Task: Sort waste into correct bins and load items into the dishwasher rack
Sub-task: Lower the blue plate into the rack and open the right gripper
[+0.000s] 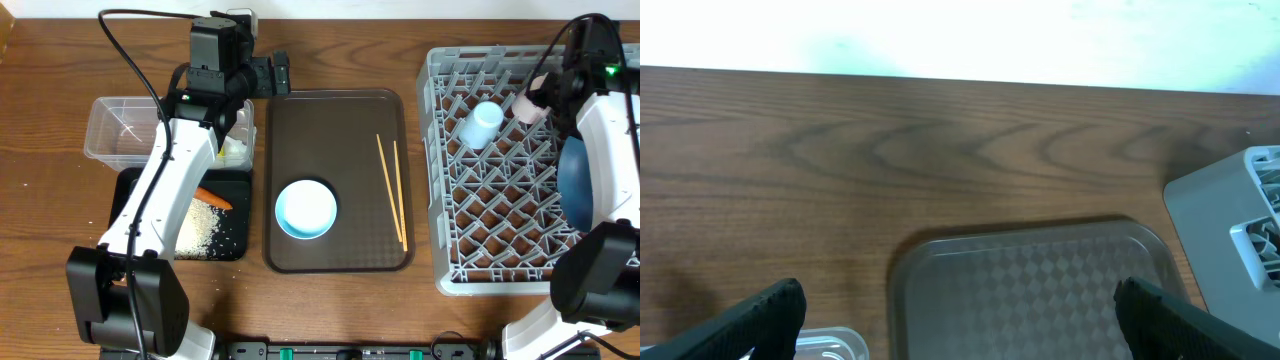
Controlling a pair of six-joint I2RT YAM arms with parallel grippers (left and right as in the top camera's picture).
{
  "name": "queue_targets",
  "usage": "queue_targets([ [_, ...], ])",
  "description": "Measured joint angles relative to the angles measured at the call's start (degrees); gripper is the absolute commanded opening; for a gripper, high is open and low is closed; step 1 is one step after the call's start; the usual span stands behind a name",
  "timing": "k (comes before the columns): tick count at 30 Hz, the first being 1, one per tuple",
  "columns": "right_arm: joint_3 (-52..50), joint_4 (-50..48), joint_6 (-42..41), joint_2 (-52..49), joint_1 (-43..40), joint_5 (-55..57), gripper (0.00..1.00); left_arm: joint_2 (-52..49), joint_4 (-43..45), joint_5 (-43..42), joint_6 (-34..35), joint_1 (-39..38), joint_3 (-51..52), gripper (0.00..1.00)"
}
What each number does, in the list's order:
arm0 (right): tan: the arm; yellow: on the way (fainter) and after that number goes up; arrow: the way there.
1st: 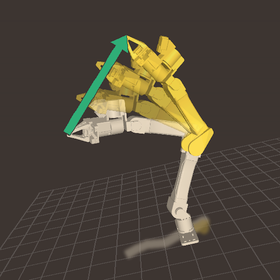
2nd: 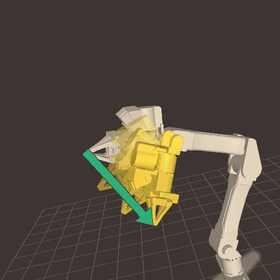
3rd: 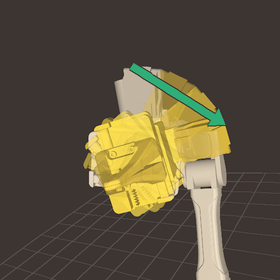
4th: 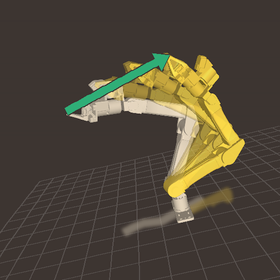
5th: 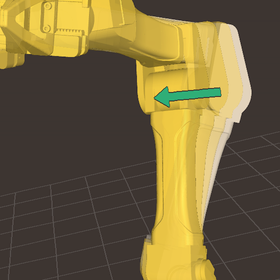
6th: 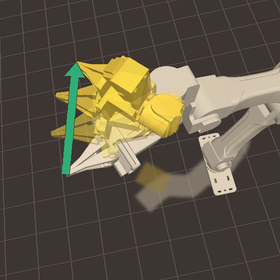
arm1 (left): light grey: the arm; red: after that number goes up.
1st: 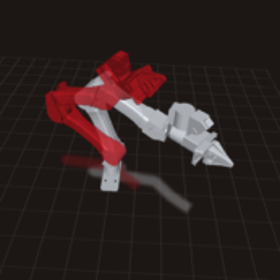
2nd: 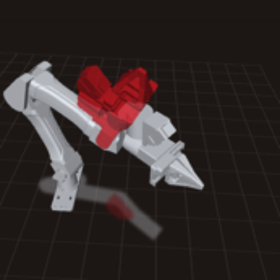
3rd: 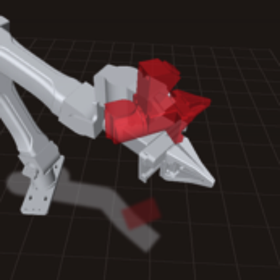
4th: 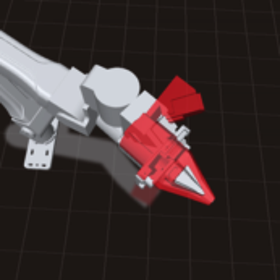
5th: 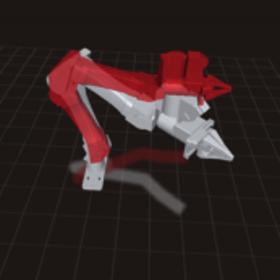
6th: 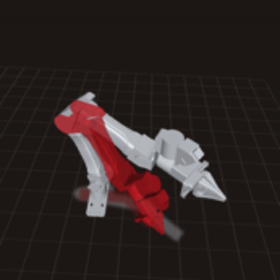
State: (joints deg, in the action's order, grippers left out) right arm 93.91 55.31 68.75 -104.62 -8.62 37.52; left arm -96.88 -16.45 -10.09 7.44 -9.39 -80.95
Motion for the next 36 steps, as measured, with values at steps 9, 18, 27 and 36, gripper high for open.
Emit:
queue_targets([
  [9,0.00,-0.24,-1.57,-0.66,3.13,0.20,0.01,0.00,0.00,0.00,0.00,0.00,0.00,0.99],
  [18,-0.39,-0.09,-7.19,-1.14,9.64,-8.90,0.68,0.00,0.00,0.00,0.00,0.00,0.00,0.99],
  [27,-0.63,-2.29,-10.51,-1.25,11.78,-10.60,0.99,0.00,0.00,0.00,0.00,0.00,0.00,0.99],
  [36,4.87,-4.13,-27.30,-0.37,14.01,-9.60,0.99,0.00,0.00,0.00,0.00,0.00,0.00,0.99],
])
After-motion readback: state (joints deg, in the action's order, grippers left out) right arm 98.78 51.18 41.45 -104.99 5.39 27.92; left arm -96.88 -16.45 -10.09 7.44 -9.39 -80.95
